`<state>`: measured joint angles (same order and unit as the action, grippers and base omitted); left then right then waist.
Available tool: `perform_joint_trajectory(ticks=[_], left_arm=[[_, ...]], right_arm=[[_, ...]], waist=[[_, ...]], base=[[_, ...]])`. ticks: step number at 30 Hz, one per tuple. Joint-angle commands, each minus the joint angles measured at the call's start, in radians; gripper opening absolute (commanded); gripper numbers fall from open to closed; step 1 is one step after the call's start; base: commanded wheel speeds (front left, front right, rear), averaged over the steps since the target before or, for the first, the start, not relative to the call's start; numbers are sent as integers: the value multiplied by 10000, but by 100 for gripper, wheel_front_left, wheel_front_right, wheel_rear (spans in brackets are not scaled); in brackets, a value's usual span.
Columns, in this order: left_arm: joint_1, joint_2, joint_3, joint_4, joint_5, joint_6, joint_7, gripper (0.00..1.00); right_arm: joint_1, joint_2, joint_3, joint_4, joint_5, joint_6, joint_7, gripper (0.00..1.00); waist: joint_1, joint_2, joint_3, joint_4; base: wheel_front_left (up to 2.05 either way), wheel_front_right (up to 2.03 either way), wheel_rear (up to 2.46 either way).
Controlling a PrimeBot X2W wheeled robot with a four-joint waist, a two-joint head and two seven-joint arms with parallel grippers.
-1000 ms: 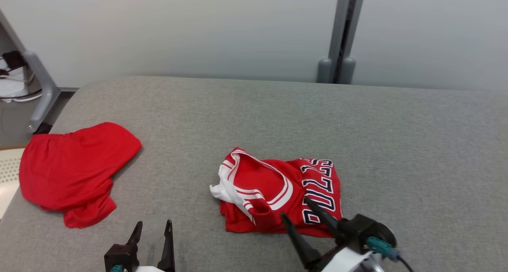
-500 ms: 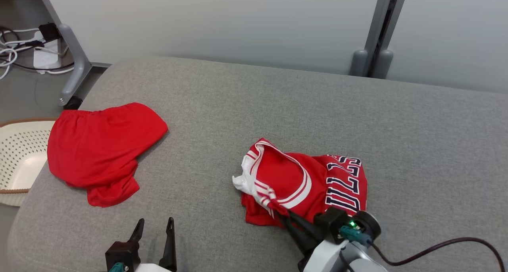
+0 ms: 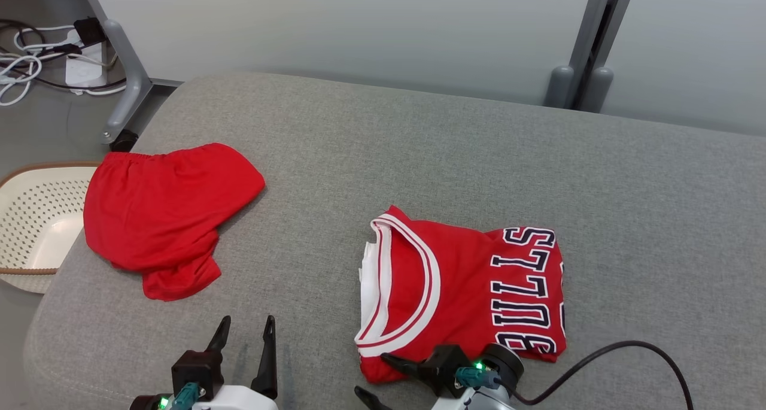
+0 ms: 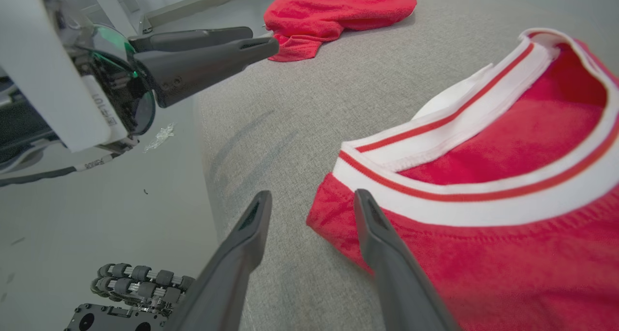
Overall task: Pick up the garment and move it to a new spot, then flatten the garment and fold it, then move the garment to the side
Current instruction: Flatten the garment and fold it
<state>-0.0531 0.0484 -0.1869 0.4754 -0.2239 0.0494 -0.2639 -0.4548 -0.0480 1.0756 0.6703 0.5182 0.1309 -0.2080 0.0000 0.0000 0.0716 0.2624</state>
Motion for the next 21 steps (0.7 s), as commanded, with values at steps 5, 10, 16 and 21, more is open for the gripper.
perform_joint_trajectory(ticks=[5, 10, 16, 21], left_arm=[[-229, 46, 119, -37, 52, 88, 0, 100], [-151, 48, 264, -112, 3, 146, 0, 100], [-135, 48, 414, -231, 140, 213, 0, 100], [-198, 49, 574, -248, 230, 201, 0, 100]], right_arm=[[-355, -83, 139, 463, 854, -4, -224, 100], [-510, -70, -1163, 1197, 652, -2, -572, 100], [-93, -66, -4126, 1123, -1097, -2, -577, 100], [931, -57, -7039, 162, -2724, -2, -579, 100]], waist=[[0, 0, -14, -148], [0, 0, -73, -551], [0, 0, -115, -1037], [0, 0, -235, -1398]], base=[[0, 0, 0], [0, 0, 0], [0, 0, 0], [0, 0, 0]])
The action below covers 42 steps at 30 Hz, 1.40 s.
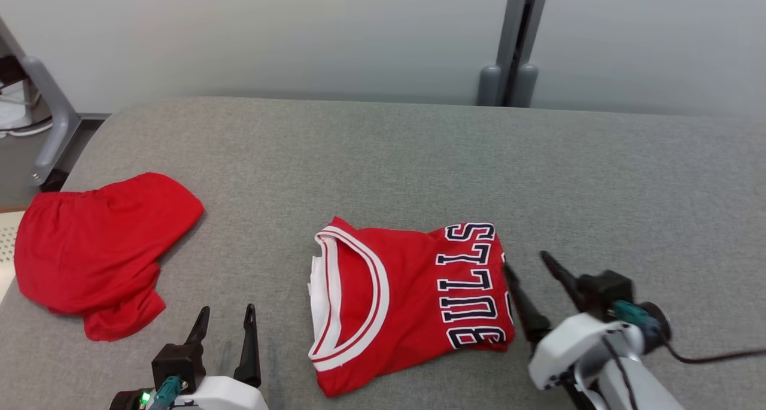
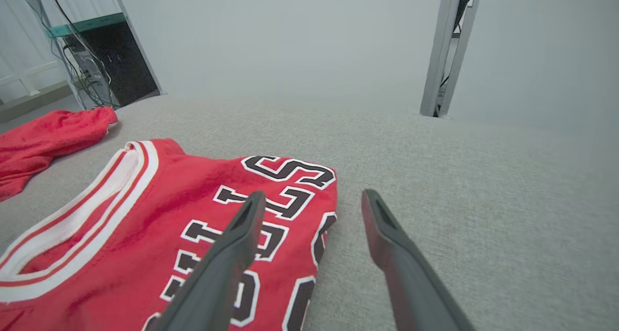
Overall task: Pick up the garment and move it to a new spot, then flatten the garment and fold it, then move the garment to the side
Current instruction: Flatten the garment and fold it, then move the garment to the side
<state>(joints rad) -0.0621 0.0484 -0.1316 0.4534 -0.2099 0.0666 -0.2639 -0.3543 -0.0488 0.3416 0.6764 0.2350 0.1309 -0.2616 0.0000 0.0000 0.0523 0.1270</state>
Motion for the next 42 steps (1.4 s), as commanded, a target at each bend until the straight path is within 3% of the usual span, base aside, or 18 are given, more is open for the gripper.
perform_joint_trajectory(ticks=[1, 5, 14, 27, 33, 42], left_arm=[[-113, 48, 58, -5, 103, 23, 0, 100], [-154, 46, 153, 33, 146, 10, -2, 100], [201, 48, 351, 88, 204, -8, 0, 100], [626, 46, 723, -9, 385, -146, 0, 100], [428, 49, 466, -2, 289, -182, 0, 100], [232, 42, 253, 57, 299, -240, -1, 100]], right_arm=[[176, -47, -203, -143, -69, -2, -43, 100], [971, -38, -1583, -885, -593, -2, -43, 100], [2038, -49, -2717, -1528, -548, -2, -44, 100], [2542, -47, -2446, -1529, -414, -2, -46, 100], [2095, -46, -1792, -1170, 2, -2, -46, 100], [684, -52, -1057, 174, 1487, -2, -43, 100]], waist=[[0, 0, -73, -97], [0, 0, -194, -298], [0, 0, -584, -731], [0, 0, -773, -978], [0, 0, -606, -492], [0, 0, -63, 765]], base=[[0, 0, 0], [0, 0, 0], [0, 0, 0], [0, 0, 0], [0, 0, 0], [0, 0, 0]])
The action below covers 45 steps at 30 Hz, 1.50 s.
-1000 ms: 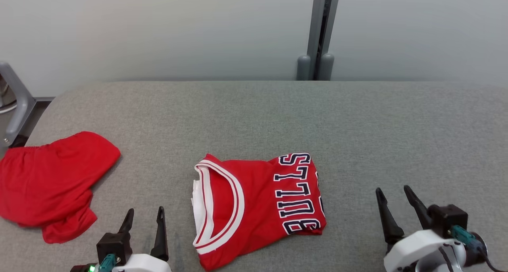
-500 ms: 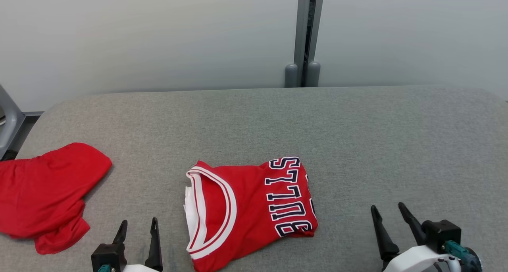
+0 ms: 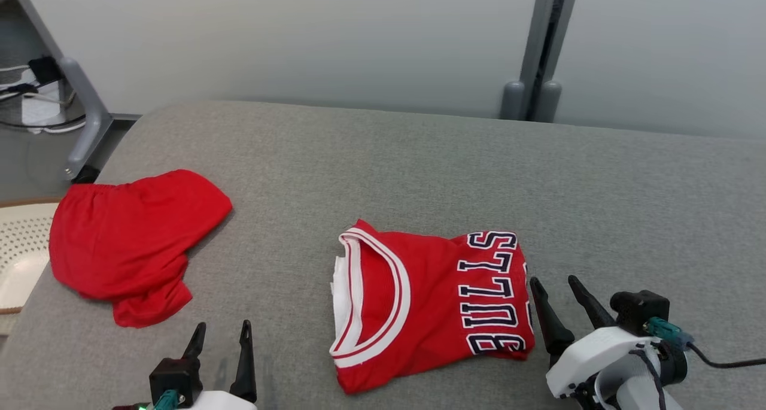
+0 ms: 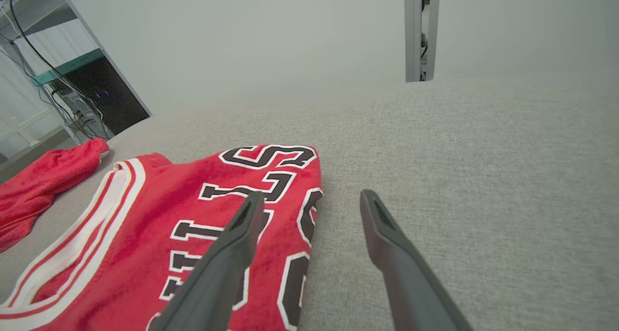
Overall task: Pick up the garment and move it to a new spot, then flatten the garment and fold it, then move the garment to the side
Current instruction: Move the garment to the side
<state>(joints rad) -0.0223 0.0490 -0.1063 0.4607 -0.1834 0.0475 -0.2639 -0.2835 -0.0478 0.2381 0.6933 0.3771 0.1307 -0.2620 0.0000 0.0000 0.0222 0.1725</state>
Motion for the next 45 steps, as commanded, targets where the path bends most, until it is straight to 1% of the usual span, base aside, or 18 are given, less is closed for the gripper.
perform_joint_trajectory(ticks=[1, 5, 9, 11, 14, 15, 16, 17, 22, 25, 28, 33, 39, 40, 43, 45], left_arm=[[-193, 39, 10, -30, 29, -37, 0, 100], [-359, 41, -66, -75, 33, -82, -1, 100], [-502, 36, -138, -92, -32, -100, -1, 100], [-584, 38, -186, -106, -68, -114, -1, 100], [-640, 36, -236, -109, -149, -69, -1, 100], [-660, 45, -242, -116, -170, -50, 0, 100], [-691, 42, -254, -130, -187, -43, 0, 100], [-712, 39, -269, -138, -202, -35, -1, 100], [-624, 36, -307, -97, -215, -13, -1, 100], [-521, 38, -301, -85, -143, -54, -1, 100], [-428, 39, -336, -42, -62, -145, 0, 100], [-373, 38, -399, -49, -71, -201, -1, 100], [-614, 39, -548, -153, -177, -148, -1, 100], [-614, 39, -548, -153, -177, -148, -1, 100], [-707, 44, -494, -159, -99, -139, -1, 100], [-820, 42, -500, -140, -8, -222, -1, 100]], right_arm=[[-176, -68, 10, 208, 257, -1, -36, 100], [-787, -68, 43, 1122, 1134, -1, -29, 100], [-1194, -75, 114, 1989, 1450, -1, -27, 100], [-1377, -65, 310, 2424, 1642, -1, -27, 100], [-1473, -40, 768, 3145, 2227, -1, 95, 100], [-1509, -8, 953, 3317, 2366, -1, 96, 47], [-1529, 12, 1119, 3450, 2481, 1, 93, 11], [-1567, 26, 1244, 3559, 2589, 1, 89, 0], [-1798, -18, 1465, 3707, 2875, -1, 14, 0], [-1854, -83, 1206, 3362, 2761, -2, -12, 0], [-1693, -92, 1010, 3019, 2637, -2, -17, 0], [-1497, -85, 938, 2634, 2519, -2, -21, 0], [-1432, -77, 1076, 2301, 2507, -2, -22, 0], [-1432, -77, 1076, 2301, 2507, -2, -22, 0], [-1411, -69, 1259, 2116, 2589, -2, -22, 0], [-1457, -71, 1335, 1998, 2617, -2, -21, 0]], waist=[[0, 0, 301, 434], [0, 0, 583, 875], [0, 0, 828, 1177], [0, 0, 926, 1273], [0, 0, 1016, 1362], [0, 0, 1034, 1375], [0, 0, 1050, 1377], [0, 0, 1057, 1368], [0, 0, 914, 1116], [0, 0, 782, 815], [0, 0, 611, 364], [0, 0, 471, -904], [0, 0, 573, -2808], [0, 0, 573, -2808], [0, 0, 680, -3795], [0, 0, 776, -4380]], base=[[0, 0, 0], [0, 0, 0], [0, 0, 0], [0, 0, 0], [0, 0, 0], [0, 0, 0], [0, 0, 0], [0, 0, 0], [0, 0, 0], [0, 0, 0], [0, 0, 0], [0, 0, 0], [0, 0, 0], [0, 0, 0], [0, 0, 0], [0, 0, 0]])
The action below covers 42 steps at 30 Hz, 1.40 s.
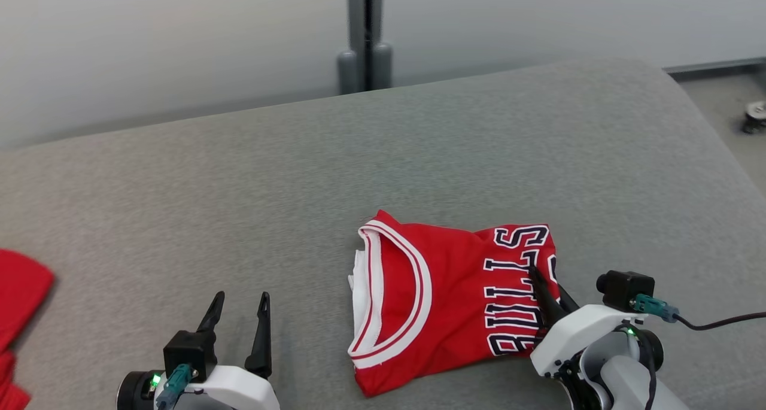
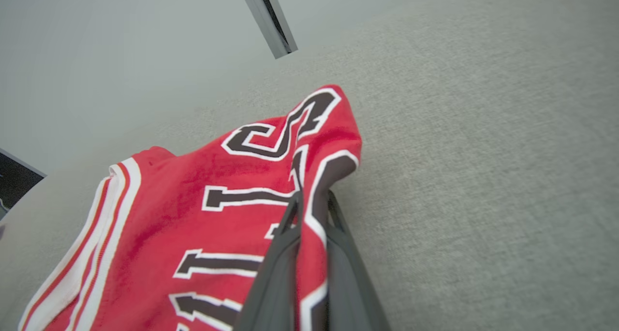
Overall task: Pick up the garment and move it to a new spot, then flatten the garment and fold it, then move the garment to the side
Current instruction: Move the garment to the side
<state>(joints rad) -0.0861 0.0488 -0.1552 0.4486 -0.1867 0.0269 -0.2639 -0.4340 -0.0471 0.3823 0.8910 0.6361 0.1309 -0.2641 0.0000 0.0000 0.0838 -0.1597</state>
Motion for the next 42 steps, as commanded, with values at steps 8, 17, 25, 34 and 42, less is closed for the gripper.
perform_joint_trajectory(ticks=[8, 17, 25, 34, 42], left_arm=[[-371, 47, 112, -35, 261, -156, -1, 100], [-512, 53, 217, -53, 511, -289, 0, 100], [-824, 49, 105, -59, 731, -412, 0, 100], [-1289, 79, 208, -308, 1263, -641, 0, 100], [-1538, 68, 191, -429, 1416, -756, -1, 100]], right_arm=[[160, -66, 306, -471, 230, -2, 0, 0], [236, -57, 457, -1118, 393, -2, -1, 0], [-478, -63, -272, -1481, -614, -2, -2, 0], [-2578, -348, -2650, -334, -3246, -4, -1, 0], [-3887, -1635, -5294, 1006, -5253, -4, -1, 0]], waist=[[0, 0, 418, -2952], [0, 0, 763, -3666], [0, 0, 1267, -2867], [0, 0, 2020, -1249], [0, 0, 2349, -308]], base=[[0, 0, 0], [0, 0, 0], [0, 0, 0], [0, 0, 0], [0, 0, 0]])
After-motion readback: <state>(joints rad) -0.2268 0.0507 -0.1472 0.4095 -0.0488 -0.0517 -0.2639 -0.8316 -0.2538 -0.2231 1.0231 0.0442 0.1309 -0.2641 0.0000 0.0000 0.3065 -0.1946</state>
